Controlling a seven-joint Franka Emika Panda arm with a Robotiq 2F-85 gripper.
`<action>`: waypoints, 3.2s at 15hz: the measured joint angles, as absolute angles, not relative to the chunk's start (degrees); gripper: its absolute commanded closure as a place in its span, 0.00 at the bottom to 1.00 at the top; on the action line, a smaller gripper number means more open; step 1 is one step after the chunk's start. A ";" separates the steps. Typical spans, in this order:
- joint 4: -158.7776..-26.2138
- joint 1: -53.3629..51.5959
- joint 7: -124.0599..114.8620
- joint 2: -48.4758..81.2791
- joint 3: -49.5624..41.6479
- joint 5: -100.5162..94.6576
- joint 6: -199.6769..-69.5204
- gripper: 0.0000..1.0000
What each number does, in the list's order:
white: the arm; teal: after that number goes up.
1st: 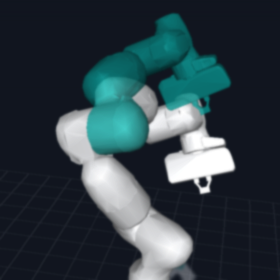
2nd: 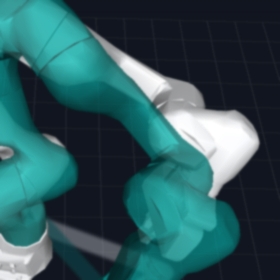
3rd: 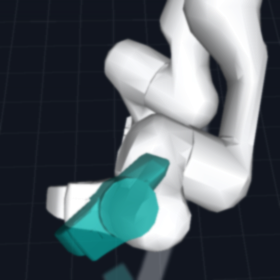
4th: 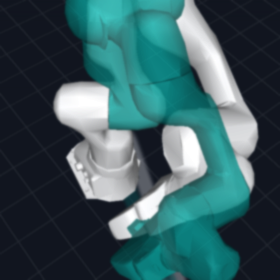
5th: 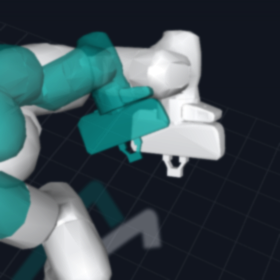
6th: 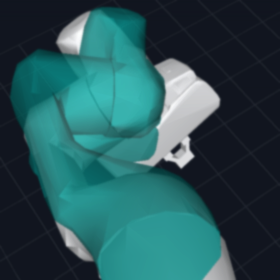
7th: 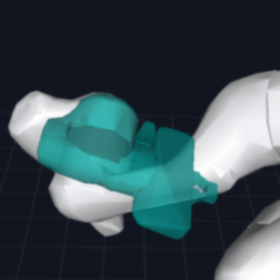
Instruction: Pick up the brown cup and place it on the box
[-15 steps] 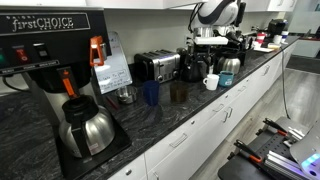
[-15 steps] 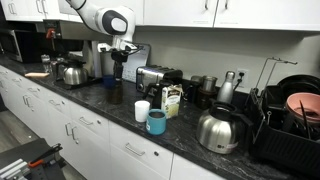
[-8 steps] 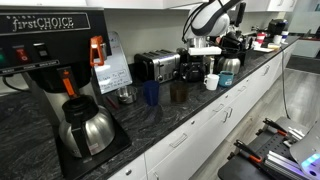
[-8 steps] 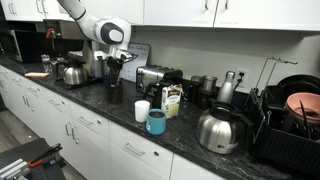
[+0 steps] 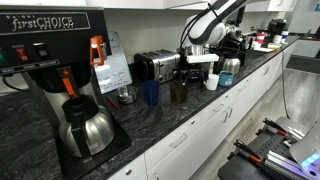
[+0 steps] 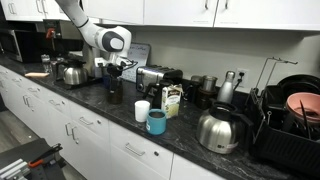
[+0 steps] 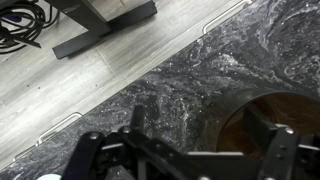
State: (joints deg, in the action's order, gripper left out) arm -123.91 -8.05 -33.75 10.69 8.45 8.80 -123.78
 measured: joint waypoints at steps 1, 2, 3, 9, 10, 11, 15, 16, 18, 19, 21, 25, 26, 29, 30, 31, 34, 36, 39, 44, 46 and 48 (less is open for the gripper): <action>-123.74 -8.05 -33.75 11.01 8.21 8.64 -123.98 0.00; -123.60 -8.06 -33.75 11.22 8.04 8.54 -124.19 0.02; -123.44 -8.06 -33.75 11.38 7.93 8.47 -124.37 0.09; -122.08 -8.56 -33.75 12.70 7.84 8.34 -125.44 0.62; -121.95 -8.57 -33.75 13.03 7.78 8.33 -125.75 0.68; -121.87 -8.58 -33.75 13.31 7.69 8.31 -125.94 0.76; -121.33 -8.62 -33.75 14.22 7.23 8.25 -126.22 1.00; -121.20 -8.62 -33.75 14.22 7.09 8.25 -126.22 1.00; -120.77 -8.63 -33.75 14.19 6.91 8.39 -126.22 1.00; -120.54 -8.65 -33.75 14.01 6.86 8.38 -126.20 0.99; -120.53 -8.64 -33.75 13.90 6.47 8.37 -126.19 0.99; -120.53 -8.60 -33.73 13.40 5.62 8.37 -126.14 0.99; -120.56 -8.55 -33.69 12.84 5.43 8.38 -126.05 0.99; -120.87 -7.97 -32.72 9.40 4.61 8.95 -125.26 0.99; -121.11 -7.61 -32.13 7.73 4.27 9.20 -124.62 0.99; -121.51 -7.19 -31.53 5.85 3.89 9.49 -123.55 0.99; -123.92 -5.77 -29.88 -0.69 2.83 10.14 -119.78 0.99; -125.81 -4.93 -28.89 -4.90 2.30 10.22 -117.45 0.99; -128.08 -3.50 -27.46 -10.17 1.54 10.21 -114.93 0.99; -128.89 -0.60 -23.63 -13.76 -0.23 9.81 -111.47 0.94; -128.96 -0.35 -23.43 -13.78 -0.21 9.82 -111.41 0.94; -128.98 -0.39 -23.53 -13.58 0.17 9.82 -111.43 0.94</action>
